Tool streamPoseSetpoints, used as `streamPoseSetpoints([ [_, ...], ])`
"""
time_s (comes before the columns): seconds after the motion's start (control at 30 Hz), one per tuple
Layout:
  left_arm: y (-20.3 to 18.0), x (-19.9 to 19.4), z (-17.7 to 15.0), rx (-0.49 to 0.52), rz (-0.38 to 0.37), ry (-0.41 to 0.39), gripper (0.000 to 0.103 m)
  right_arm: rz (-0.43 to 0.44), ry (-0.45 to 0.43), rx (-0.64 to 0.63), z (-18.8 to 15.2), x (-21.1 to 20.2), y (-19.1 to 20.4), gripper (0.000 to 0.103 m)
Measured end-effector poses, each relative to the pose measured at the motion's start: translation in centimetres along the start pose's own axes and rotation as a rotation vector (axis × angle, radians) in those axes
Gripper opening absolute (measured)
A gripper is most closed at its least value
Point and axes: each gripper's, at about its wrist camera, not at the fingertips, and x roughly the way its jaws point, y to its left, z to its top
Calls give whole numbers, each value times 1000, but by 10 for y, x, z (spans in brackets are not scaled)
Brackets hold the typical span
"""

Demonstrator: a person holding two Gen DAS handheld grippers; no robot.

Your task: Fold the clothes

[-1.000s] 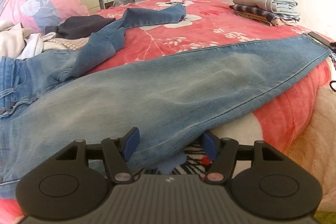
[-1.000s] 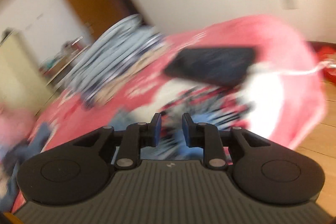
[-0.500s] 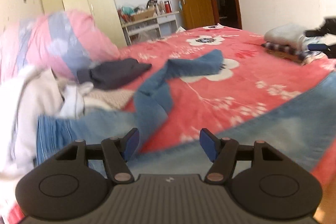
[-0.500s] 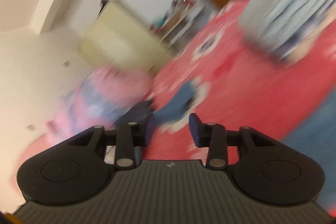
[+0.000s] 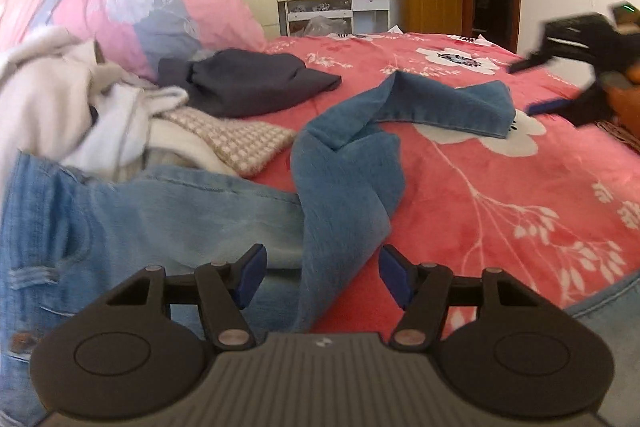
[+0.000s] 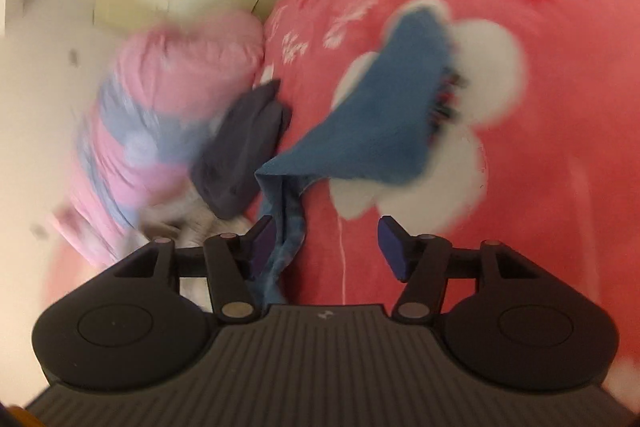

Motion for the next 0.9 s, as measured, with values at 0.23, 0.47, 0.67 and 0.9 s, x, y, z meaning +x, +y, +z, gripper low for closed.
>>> streamPoseSetpoints([
  [0.23,3,8,-21,11,-156,-77,48,-277,-131,195,54,63,-30,68],
  [0.47,1,4,-30,31,-251,-126,39,-120,-180,-118,79,44,2,7],
  [0.67,1,1,-30,30,-258,-125,39,-342,-422,-338,90,-45,-35,10],
  [0.9,-1,3,-31,45,-254,-112,43,-767,-307,-244,85,-81,-89,32],
])
